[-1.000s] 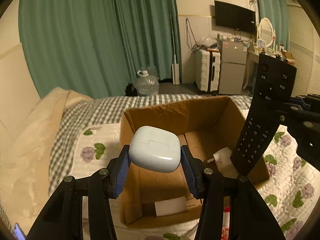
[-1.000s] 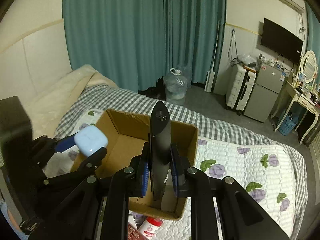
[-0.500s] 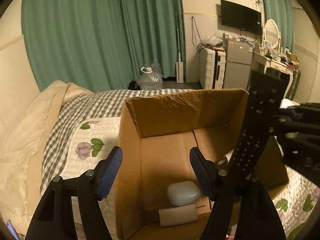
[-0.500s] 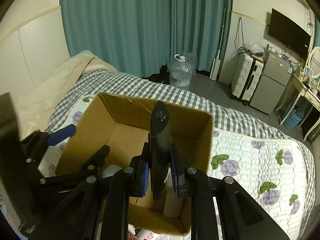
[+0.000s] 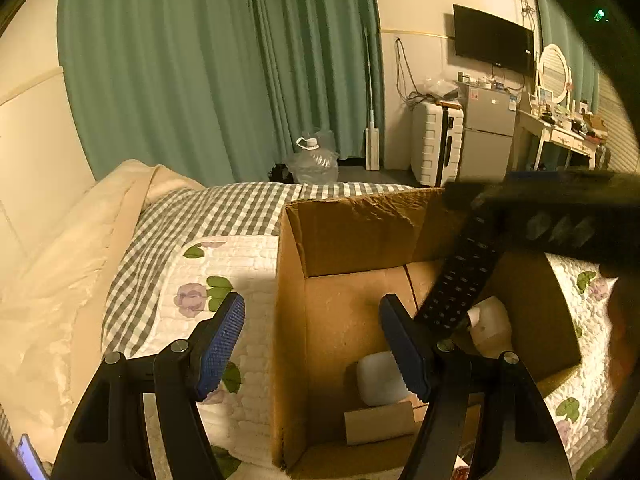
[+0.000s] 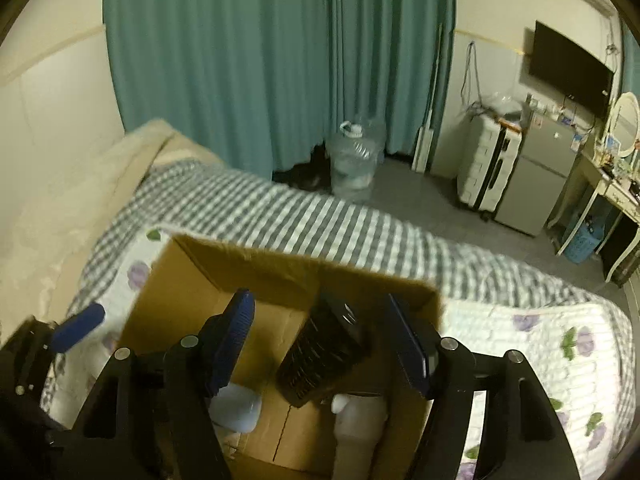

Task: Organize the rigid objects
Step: 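Lower the earbud case and remote into the box and release both, then grasp the red patterned card with the right tool while the left tool grasps the white power bank, then place the power bank and red card into the box and open both tools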

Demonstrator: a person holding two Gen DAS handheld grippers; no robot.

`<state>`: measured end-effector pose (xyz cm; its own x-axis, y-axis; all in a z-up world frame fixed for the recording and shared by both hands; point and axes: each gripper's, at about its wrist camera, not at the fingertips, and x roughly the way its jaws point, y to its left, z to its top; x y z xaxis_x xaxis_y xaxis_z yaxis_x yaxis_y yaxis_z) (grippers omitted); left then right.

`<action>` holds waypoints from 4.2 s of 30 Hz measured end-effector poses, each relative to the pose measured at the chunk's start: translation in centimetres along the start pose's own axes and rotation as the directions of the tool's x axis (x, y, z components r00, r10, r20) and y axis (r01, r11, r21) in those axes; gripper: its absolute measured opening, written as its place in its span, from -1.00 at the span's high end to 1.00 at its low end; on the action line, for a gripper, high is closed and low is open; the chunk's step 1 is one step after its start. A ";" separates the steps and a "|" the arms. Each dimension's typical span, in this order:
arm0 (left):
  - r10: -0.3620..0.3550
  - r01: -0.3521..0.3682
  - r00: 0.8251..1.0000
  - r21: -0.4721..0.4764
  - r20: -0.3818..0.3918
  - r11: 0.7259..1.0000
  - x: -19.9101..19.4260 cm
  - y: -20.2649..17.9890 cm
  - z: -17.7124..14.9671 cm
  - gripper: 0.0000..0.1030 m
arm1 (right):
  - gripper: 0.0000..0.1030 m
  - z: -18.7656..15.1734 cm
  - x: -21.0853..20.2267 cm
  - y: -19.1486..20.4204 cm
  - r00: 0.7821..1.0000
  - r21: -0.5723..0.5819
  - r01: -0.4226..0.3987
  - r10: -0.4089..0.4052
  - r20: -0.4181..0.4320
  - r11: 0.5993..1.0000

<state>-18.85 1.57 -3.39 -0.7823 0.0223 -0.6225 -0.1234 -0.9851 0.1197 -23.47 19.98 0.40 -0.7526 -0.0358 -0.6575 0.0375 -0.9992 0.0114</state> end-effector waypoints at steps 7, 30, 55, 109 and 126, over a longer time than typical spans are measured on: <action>0.003 -0.003 1.000 -0.011 0.020 1.000 -3.9 1.0 -0.2 -0.41 | -0.54 -1.1 -7.5 -0.5 0.996 -0.003 0.054 -0.053 0.071 0.999; 0.047 -0.048 0.998 -0.005 -0.039 0.999 -7.6 1.2 -9.4 -0.48 | -0.71 -18.9 -5.2 0.9 0.969 0.079 0.050 -0.029 -0.247 0.996; -0.037 0.039 0.990 0.010 -0.133 0.999 -4.2 0.8 -13.3 -0.48 | 0.82 -18.9 -8.9 2.3 0.982 0.099 -0.071 0.087 -0.168 0.993; -0.205 0.206 0.979 0.103 -0.023 0.973 -10.1 -2.7 -4.7 0.53 | 0.82 -10.8 -16.3 -0.9 0.999 0.052 0.004 -0.006 0.032 0.999; -0.107 0.103 0.994 0.120 0.031 0.987 -4.0 -2.8 3.3 0.53 | 0.82 -3.3 -9.9 -0.8 0.996 -0.007 -0.046 0.047 0.073 0.999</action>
<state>-17.44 4.86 1.32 -0.7834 0.1331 -0.6071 -0.2753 -0.9501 0.1469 -13.89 21.20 4.41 -0.7961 -0.0836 -0.5993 0.0772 -0.9963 0.0365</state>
